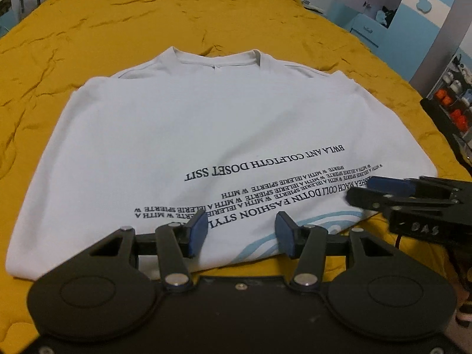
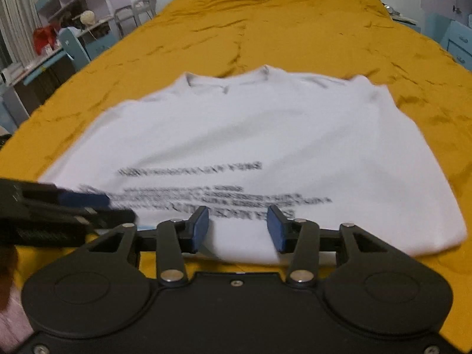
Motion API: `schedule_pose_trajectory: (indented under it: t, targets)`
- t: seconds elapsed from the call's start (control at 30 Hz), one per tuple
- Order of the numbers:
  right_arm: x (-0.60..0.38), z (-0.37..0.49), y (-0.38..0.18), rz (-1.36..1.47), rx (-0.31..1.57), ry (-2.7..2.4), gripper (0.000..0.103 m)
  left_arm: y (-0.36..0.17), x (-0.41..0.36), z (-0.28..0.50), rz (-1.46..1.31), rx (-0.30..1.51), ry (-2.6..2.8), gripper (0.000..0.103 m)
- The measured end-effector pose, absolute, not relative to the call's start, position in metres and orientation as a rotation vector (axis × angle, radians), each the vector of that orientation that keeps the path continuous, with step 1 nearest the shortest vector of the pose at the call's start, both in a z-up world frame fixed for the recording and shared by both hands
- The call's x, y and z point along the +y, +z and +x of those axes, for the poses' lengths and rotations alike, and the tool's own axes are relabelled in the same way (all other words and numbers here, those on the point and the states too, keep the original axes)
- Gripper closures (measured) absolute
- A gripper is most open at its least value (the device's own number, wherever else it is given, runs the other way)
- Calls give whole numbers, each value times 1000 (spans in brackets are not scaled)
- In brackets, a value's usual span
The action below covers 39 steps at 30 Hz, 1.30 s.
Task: Fold small clothes
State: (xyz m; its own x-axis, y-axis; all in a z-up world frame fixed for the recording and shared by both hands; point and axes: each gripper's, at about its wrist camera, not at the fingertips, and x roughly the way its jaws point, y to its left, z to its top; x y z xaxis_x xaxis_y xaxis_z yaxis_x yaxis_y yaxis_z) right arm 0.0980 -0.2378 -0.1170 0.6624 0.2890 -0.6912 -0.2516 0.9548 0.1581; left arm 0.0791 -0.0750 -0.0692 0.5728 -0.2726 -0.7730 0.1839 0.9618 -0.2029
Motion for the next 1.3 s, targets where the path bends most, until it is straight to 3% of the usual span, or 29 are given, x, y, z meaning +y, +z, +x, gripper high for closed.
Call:
schedule_pose_trajectory:
  t: [0.2,0.43,0.77,0.8,0.83,1.07,1.13,1.3]
  targets:
    - [-275,105,-109,101,816,280,62,-69,-72,85,-106,930,-263,49]
    - [-322,166,-62,124,601,140,58,-68,-78,90,-112,946,-250,46]
    - [-348,286,-100,137,690,136,59,-71,-86,95,-78,967,-238,43]
    - [-347,291,-105,136,709,145,68,-71,-87,96,-74,969,-239,43]
    - [-346,295,-108,126,720,139,96,-71,-89,97,-69,972,-241,43]
    - [-355,299,-130,131,800,14,95,-73,-92,101,-65,979,-245,42]
    - [-352,283,-118,143,753,0,87,-69,-90,100,-73,978,-251,42]
    - [-317,227,-71,136,663,119,86,-48,-65,96,-96,944,-229,42]
